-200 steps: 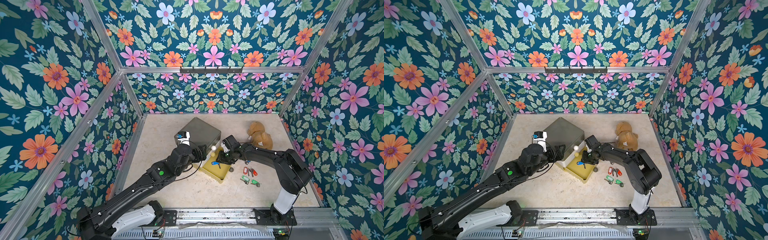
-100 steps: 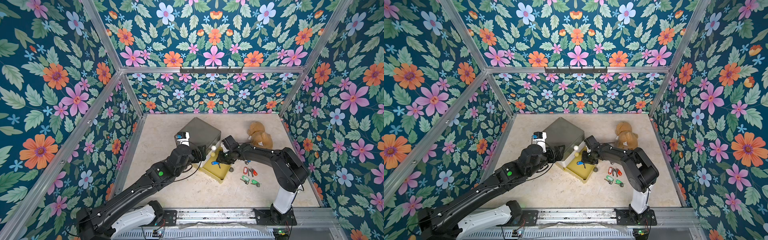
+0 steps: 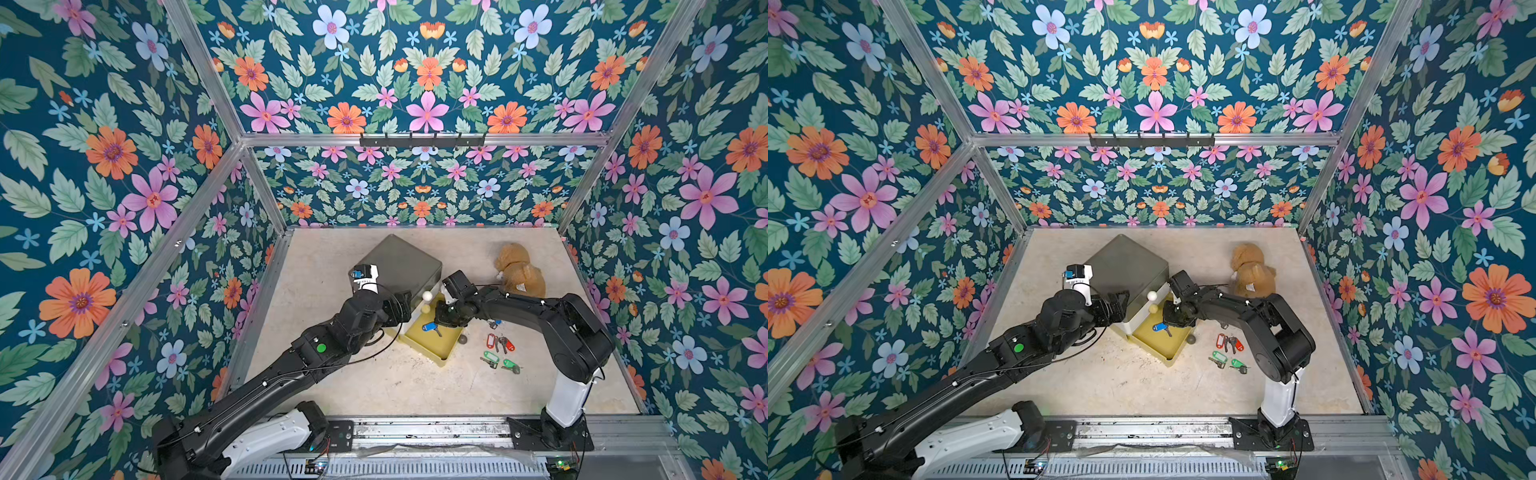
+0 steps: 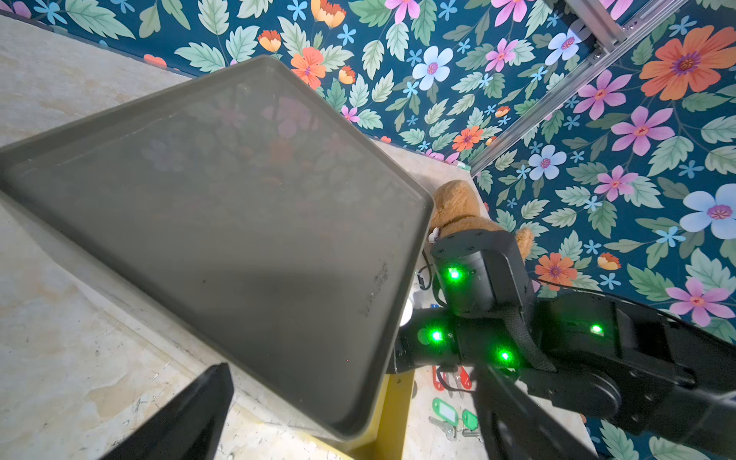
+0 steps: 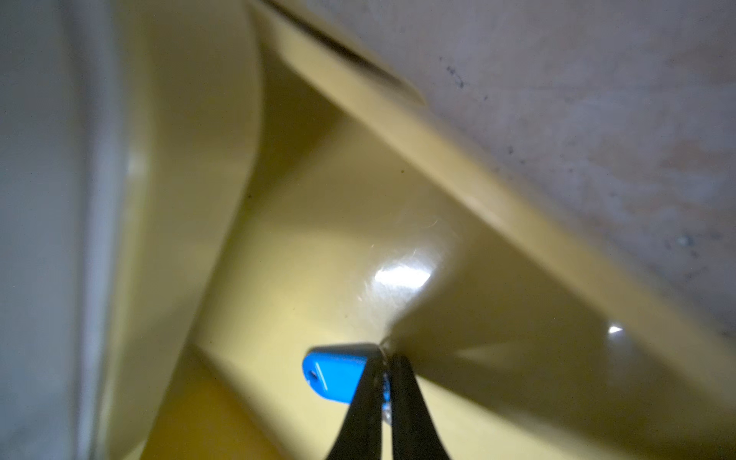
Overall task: Take the keys out of the drawer
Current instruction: Pick up the key from the drawer.
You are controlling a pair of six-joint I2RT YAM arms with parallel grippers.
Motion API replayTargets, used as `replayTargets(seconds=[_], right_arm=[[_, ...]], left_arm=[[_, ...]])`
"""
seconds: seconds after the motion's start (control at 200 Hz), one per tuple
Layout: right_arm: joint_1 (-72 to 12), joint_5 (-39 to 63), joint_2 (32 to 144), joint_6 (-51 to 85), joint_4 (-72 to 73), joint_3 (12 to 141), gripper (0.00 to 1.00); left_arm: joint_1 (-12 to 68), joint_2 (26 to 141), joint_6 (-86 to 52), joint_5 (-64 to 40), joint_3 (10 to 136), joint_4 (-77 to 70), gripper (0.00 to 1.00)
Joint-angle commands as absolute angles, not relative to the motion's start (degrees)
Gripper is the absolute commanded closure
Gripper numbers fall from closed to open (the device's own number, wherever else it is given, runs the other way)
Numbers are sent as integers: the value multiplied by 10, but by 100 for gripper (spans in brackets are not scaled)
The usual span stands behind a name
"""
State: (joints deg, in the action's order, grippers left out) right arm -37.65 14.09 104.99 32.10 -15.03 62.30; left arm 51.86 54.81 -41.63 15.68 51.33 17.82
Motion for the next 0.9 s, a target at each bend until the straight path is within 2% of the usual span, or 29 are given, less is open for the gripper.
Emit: replayTargets(seconds=[0.0, 0.145, 0.685, 0.9], right_arm=[[-377, 127, 1042, 323, -157, 627, 95], [-378, 122, 1029, 325, -160, 624, 100], [-376, 101, 954, 327, -197, 621, 100], [-373, 84, 881, 331, -223, 620, 100]], left_arm=[[519, 547, -415, 164, 512, 179, 1], [519, 548, -414, 162, 512, 179, 1], [519, 570, -400, 108, 518, 138, 1], [519, 590, -384, 75, 528, 115, 1]])
